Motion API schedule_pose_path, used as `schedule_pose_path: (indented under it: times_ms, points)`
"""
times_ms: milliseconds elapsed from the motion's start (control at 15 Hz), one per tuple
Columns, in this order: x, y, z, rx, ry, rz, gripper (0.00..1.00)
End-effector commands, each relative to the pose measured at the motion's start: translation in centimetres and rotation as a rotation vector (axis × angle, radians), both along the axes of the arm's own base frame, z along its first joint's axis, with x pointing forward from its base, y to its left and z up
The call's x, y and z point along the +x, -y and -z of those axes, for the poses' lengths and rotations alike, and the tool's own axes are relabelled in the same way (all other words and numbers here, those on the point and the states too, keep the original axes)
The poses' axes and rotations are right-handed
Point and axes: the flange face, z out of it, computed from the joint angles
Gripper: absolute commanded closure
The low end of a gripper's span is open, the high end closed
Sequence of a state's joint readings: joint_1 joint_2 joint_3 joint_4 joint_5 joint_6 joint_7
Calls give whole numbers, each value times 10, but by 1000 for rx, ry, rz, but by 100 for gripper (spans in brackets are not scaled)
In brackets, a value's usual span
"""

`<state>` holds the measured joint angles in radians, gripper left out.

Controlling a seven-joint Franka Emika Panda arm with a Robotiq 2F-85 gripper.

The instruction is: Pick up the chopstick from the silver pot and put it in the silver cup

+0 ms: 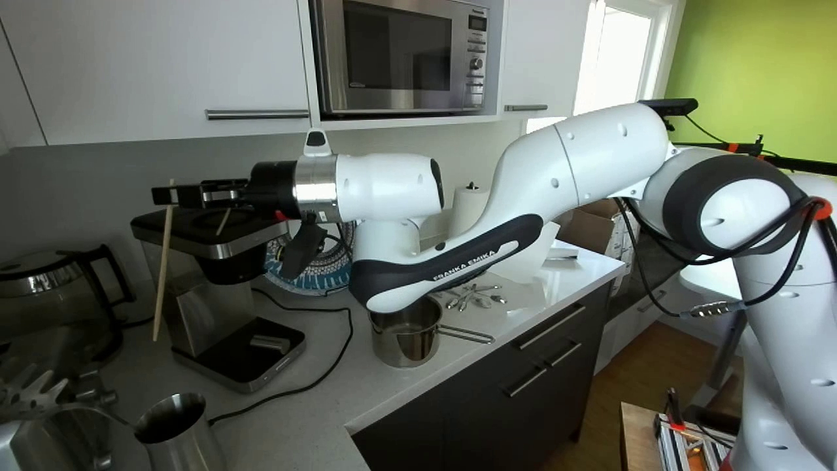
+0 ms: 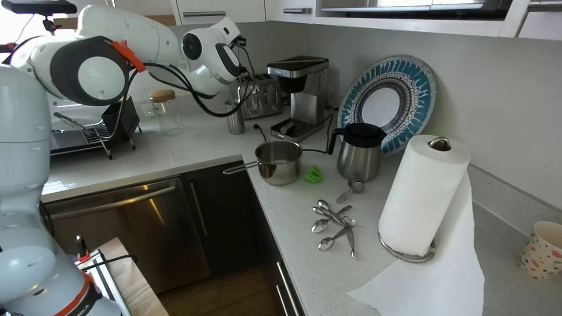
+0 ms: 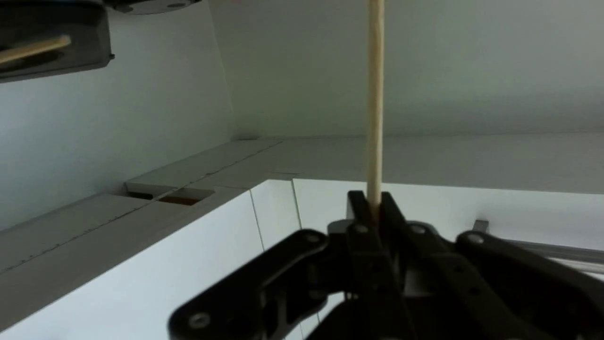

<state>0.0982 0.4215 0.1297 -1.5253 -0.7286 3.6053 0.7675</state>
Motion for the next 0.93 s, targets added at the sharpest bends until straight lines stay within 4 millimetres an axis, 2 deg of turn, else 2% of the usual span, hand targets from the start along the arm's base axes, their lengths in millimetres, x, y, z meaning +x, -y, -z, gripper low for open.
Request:
schedule_pose_path:
  times_ms: [0,200,400,667,867]
  points:
    - [-12,-25,28,82,-36,-87,98]
    - [-22,-45,45,89,-91,-131,98]
    - [-31,-54,55,45,-157,-125,98]
    - [-38,-55,59,-12,-203,-106,98]
    - [-41,-48,65,-70,-252,-59,98]
